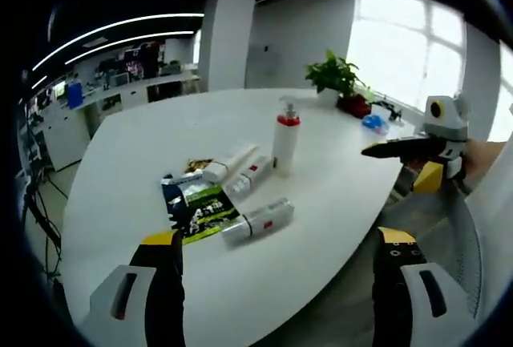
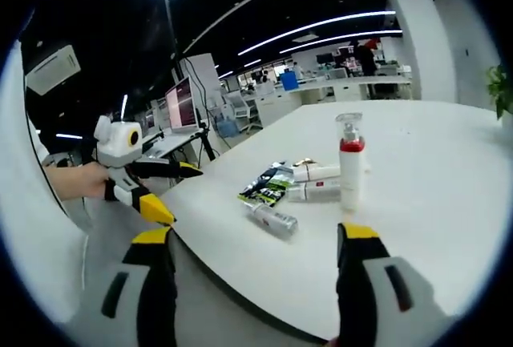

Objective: Arrange the skincare products in the storage area until every visible bottle or jar stands upright without overlapping.

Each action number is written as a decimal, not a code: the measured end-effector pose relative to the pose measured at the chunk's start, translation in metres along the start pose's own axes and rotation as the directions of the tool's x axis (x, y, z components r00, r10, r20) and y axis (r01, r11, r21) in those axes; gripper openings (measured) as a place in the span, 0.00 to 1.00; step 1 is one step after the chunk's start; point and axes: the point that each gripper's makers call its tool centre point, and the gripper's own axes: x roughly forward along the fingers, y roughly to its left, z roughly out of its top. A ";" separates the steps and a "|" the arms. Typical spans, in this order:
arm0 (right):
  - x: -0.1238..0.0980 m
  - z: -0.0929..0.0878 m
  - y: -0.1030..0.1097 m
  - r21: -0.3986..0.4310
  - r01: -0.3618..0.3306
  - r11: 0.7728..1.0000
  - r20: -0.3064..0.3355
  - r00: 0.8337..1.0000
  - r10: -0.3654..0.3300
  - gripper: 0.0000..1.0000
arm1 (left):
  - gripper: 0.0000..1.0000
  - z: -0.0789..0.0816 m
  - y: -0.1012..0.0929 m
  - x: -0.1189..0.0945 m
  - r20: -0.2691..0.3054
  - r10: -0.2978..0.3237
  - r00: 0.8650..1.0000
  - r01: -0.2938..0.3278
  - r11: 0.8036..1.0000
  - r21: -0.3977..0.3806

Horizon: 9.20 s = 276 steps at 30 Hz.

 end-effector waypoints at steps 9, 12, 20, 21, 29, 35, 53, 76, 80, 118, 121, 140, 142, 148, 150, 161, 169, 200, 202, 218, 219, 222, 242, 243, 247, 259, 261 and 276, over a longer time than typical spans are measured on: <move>0.001 -0.001 -0.018 -0.092 0.001 0.996 -0.077 0.997 -0.008 0.82 | 0.95 0.000 0.001 -0.001 0.017 0.018 1.000 -0.018 1.000 -0.022; 0.004 0.010 -0.029 -0.169 -0.002 0.986 -0.101 0.995 -0.015 0.82 | 0.95 0.000 0.002 0.000 0.015 0.021 1.000 -0.021 1.000 -0.023; 0.023 0.035 -0.048 -0.319 -0.049 0.947 -0.160 0.987 -0.003 0.82 | 0.95 0.001 0.005 0.001 0.027 0.028 0.999 -0.027 0.999 -0.041; 0.027 0.039 -0.048 -0.340 -0.063 0.938 -0.169 0.986 0.004 0.81 | 0.95 0.001 0.005 0.001 0.027 0.028 0.999 -0.027 0.999 -0.041; 0.053 0.052 -0.046 -0.442 -0.145 0.885 -0.230 0.972 0.044 0.79 | 0.93 -0.002 0.008 0.004 0.024 0.012 1.000 -0.011 0.998 -0.059; 0.076 0.054 -0.039 -0.520 -0.230 0.823 -0.297 0.952 0.079 0.77 | 0.92 -0.005 0.011 0.006 0.022 0.008 1.000 -0.006 0.998 -0.067; 0.171 0.035 -0.056 -0.707 -0.391 0.589 -0.494 0.869 -0.016 0.45 | 0.90 -0.006 0.013 0.008 0.036 -0.003 0.999 0.007 0.994 -0.106; 0.229 -0.030 -0.069 -0.647 -0.661 0.381 -0.736 0.671 -0.085 0.29 | 0.86 -0.006 0.018 0.008 0.047 0.005 0.999 0.002 0.989 -0.147; 0.234 -0.034 -0.070 -0.622 -0.698 0.355 -0.763 0.642 -0.075 0.23 | 0.86 -0.007 0.017 0.009 0.042 0.003 0.999 0.003 0.989 -0.146; 0.218 -0.006 -0.055 -0.659 -0.578 0.482 -0.672 0.740 -0.033 0.18 | 0.84 -0.007 0.018 0.009 0.041 0.012 0.999 -0.006 0.990 -0.138; 0.211 -0.004 -0.050 -0.662 -0.543 0.517 -0.645 0.764 -0.024 0.18 | 0.84 -0.006 0.019 0.008 0.045 0.018 0.999 -0.012 0.990 -0.139; 0.174 0.032 -0.062 -0.563 -0.206 0.800 -0.408 0.912 -0.052 0.18 | 0.82 -0.008 0.015 0.009 0.029 0.005 1.000 -0.002 0.993 -0.117; 0.168 0.035 -0.064 -0.555 -0.167 0.815 -0.382 0.921 -0.072 0.18 | 0.82 -0.009 0.015 0.009 0.027 0.004 1.000 -0.001 0.993 -0.116; 0.150 0.038 -0.070 -0.512 -0.047 0.857 -0.300 0.945 -0.127 0.18 | 0.81 -0.009 0.015 0.009 0.023 0.003 1.000 0.000 0.994 -0.113; 0.143 0.039 -0.071 -0.502 -0.019 0.864 -0.278 0.950 -0.141 0.18 | 0.80 -0.010 0.014 0.010 0.018 0.002 1.000 0.000 0.994 -0.109; 0.103 0.037 -0.096 -0.319 0.261 0.911 -0.123 0.942 -0.313 0.18 | 0.77 -0.010 0.017 0.009 0.020 0.025 0.999 -0.023 0.994 -0.108; 0.091 0.040 -0.114 -0.175 0.430 0.885 -0.018 0.898 -0.440 0.18 | 0.76 -0.011 0.016 0.010 0.010 0.025 1.000 -0.024 0.995 -0.100; 0.068 0.024 -0.114 0.001 0.616 0.787 0.092 0.784 -0.614 0.19 | 0.74 -0.016 0.014 0.011 -0.015 0.019 1.000 -0.020 0.997 -0.078; 0.068 0.023 -0.114 0.010 0.616 0.788 0.090 0.784 -0.614 0.19 | 0.74 -0.016 0.013 0.012 -0.017 0.017 1.000 -0.018 0.997 -0.076; 0.075 -0.008 -0.117 0.049 0.645 0.763 0.007 0.763 -0.646 0.21 | 0.74 -0.016 0.005 0.013 -0.021 -0.021 1.000 0.020 0.998 -0.058; 0.076 -0.010 -0.118 0.051 0.649 0.759 0.005 0.760 -0.650 0.21 | 0.74 -0.016 0.004 0.013 -0.020 -0.027 0.999 0.025 0.998 -0.058; 0.078 -0.016 -0.122 0.070 0.659 0.749 -0.017 0.751 -0.660 0.21 | 0.74 -0.016 0.001 0.013 -0.018 -0.038 0.999 0.037 0.998 -0.058; 0.097 -0.026 -0.141 0.156 0.709 0.687 -0.070 0.702 -0.709 0.21 | 0.73 -0.019 -0.010 0.016 -0.032 -0.094 0.995 0.093 0.995 -0.032; 0.098 -0.025 -0.142 0.152 0.711 0.687 -0.071 0.701 -0.710 0.21 | 0.73 -0.019 -0.011 0.016 -0.033 -0.094 0.995 0.093 0.995 -0.030; 0.098 -0.026 -0.143 0.147 0.713 0.685 -0.076 0.699 -0.711 0.21 | 0.73 -0.019 -0.011 0.016 -0.036 -0.096 0.995 0.095 0.995 -0.026; 0.098 -0.039 -0.140 0.157 0.703 0.693 -0.116 0.710 -0.694 0.24 | 0.73 -0.020 -0.010 0.016 -0.040 -0.093 0.995 0.092 0.996 -0.022; 0.097 -0.041 -0.138 0.156 0.698 0.699 -0.124 0.716 -0.687 0.25 | 0.73 -0.020 -0.010 0.016 -0.040 -0.092 0.995 0.092 0.996 -0.022; 0.071 -0.047 -0.117 0.079 0.597 0.799 -0.164 0.798 -0.580 0.49 | 0.76 -0.019 -0.007 0.016 -0.037 -0.071 0.997 0.071 0.997 -0.008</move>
